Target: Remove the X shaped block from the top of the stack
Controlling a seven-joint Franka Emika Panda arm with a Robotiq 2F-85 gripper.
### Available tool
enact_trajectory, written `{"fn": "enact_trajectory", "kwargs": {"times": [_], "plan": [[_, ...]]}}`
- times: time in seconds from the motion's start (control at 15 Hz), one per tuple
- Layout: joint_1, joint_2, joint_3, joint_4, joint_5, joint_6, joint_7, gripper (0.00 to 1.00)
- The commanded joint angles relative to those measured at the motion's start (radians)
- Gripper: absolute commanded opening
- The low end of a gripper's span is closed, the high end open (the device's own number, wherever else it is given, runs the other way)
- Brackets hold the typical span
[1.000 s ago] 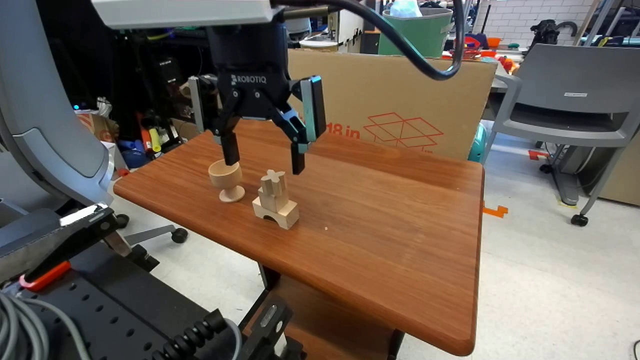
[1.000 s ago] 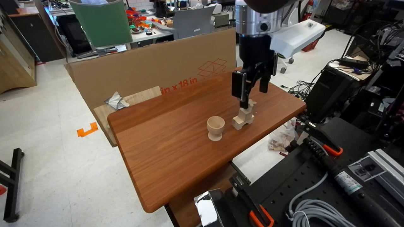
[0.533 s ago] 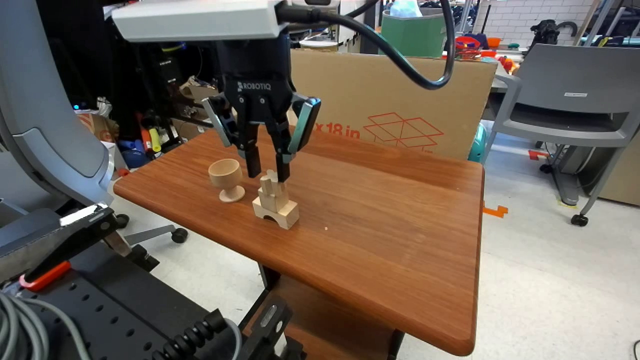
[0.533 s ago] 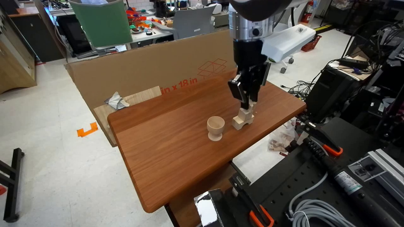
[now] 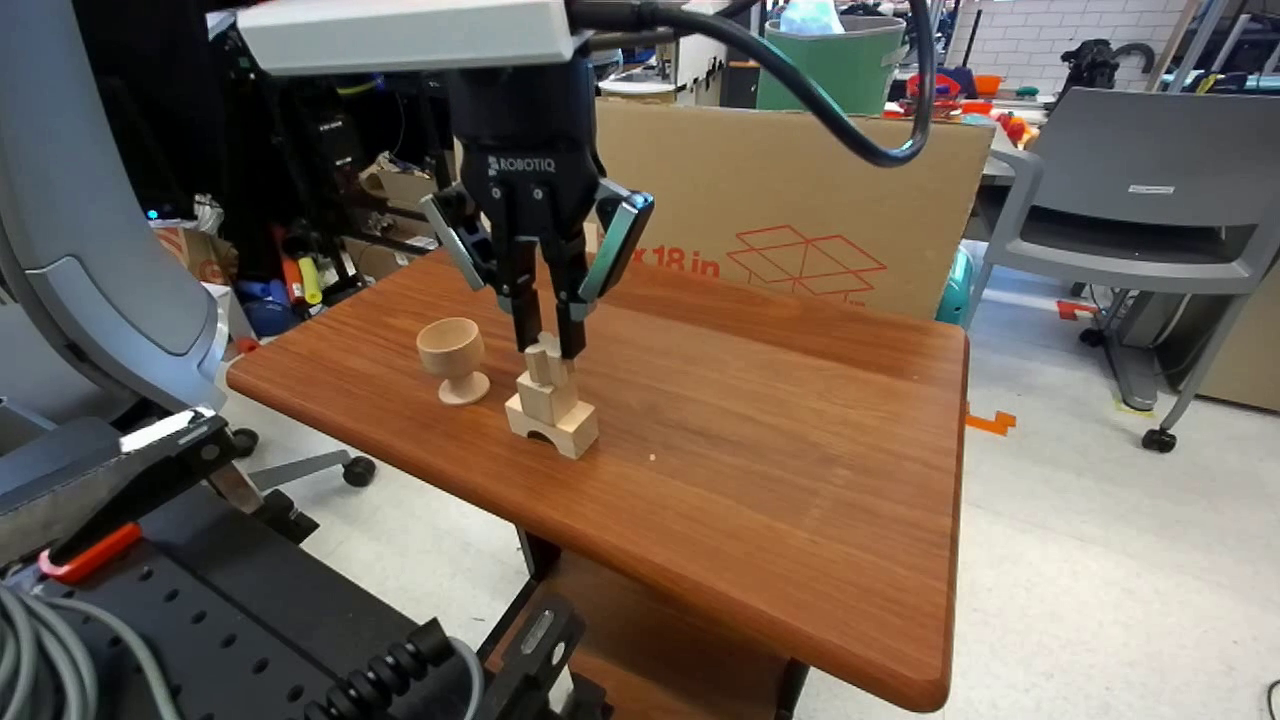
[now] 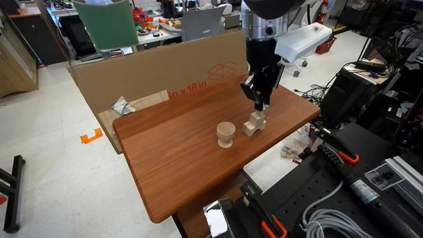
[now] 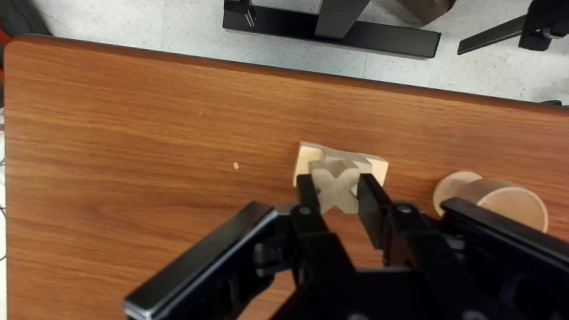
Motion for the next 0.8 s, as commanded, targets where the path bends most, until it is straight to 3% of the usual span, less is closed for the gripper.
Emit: {"fn": "enact_trajectory", "kwargs": {"times": [0.0, 0.33, 0.73], "plan": [[-0.037, -0.069, -0.01, -0.018, 0.031, -0.013, -0.01, 0.07], [-0.09, -0.024, -0.042, 0.154, 0.086, -0.164, 0.006, 0.07], [-0.13, 0.165, -0.056, 0.462, 0.159, -0.326, 0.022, 0.07]]}}
